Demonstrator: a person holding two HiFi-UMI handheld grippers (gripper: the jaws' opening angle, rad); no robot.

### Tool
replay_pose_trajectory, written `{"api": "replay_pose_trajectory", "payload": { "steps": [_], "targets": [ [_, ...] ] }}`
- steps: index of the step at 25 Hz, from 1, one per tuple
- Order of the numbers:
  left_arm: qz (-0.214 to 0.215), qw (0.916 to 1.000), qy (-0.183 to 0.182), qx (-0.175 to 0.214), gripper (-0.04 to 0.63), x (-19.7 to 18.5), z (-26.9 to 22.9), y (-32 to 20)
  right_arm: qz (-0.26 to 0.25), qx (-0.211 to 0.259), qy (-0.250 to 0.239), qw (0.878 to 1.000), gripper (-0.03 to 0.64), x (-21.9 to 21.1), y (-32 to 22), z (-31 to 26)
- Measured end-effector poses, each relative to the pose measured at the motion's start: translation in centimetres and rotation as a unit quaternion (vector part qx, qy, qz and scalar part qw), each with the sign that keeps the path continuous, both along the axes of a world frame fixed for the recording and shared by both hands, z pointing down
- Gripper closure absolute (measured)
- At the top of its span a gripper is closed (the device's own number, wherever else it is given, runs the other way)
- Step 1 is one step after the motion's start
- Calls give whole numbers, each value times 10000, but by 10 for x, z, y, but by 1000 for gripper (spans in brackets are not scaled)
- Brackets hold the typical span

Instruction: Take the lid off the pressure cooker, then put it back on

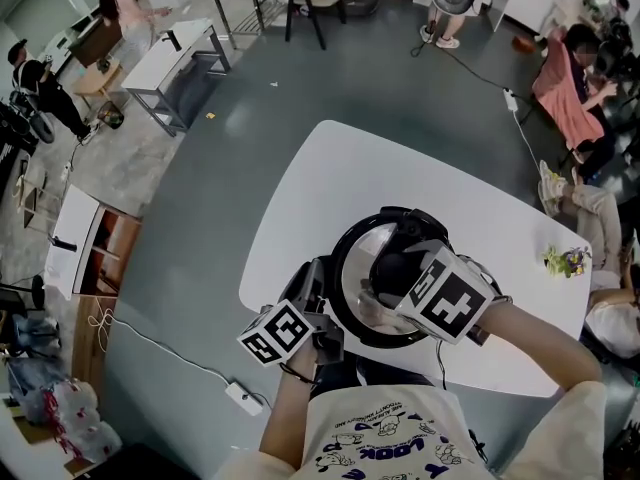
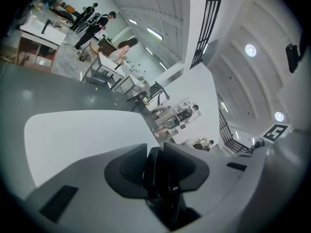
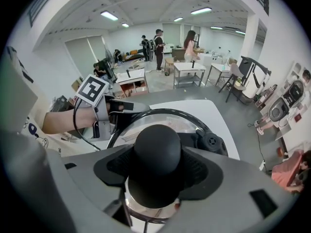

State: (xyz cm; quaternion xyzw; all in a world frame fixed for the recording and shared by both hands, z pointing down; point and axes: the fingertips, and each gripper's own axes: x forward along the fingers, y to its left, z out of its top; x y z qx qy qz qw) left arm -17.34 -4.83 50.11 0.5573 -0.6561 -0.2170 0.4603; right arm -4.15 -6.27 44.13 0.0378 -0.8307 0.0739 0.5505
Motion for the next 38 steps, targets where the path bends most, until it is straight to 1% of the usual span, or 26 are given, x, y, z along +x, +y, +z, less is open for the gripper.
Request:
{"api": "replay_pose_trajectory", "payload": {
  "steps": [3,13,15,18,21,24,26,30,33,36,38],
  "targets": [
    [28,10000,0,-5,477,-1,2,0,-182,-8,18,9998,313,0,2,3],
    [66,10000,25,-14,477,-1,0,-2,-552,-47,101,9984,302,2,3,1],
    [78,10000,23,-14,477,-1,1,-2,-776,-5,127,9969,304,2,4,2],
    [80,10000,22,-14,477,-1,0,-1,-1270,44,234,9916,305,2,6,2],
    [77,10000,10,-3,477,-2,-1,-2,-1583,44,308,9869,305,1,6,1],
    [74,10000,-10,-5,477,-2,-3,-2,-1900,38,283,9814,305,1,8,-1],
    [64,10000,-20,-7,477,-2,-3,-2,-2180,33,256,9756,305,2,10,-1],
    [48,10000,-37,-9,477,-2,0,-2,-2840,-2,194,9586,304,4,14,2],
    [34,10000,-44,-9,477,-4,-1,-3,-2981,-52,146,9544,301,4,14,1],
    [46,10000,19,4,476,-2,0,-3,-2945,-7,196,9555,301,3,14,0],
    [43,10000,-4,-4,476,-2,1,-2,-2926,27,248,9559,301,3,14,1]
  ]
}}
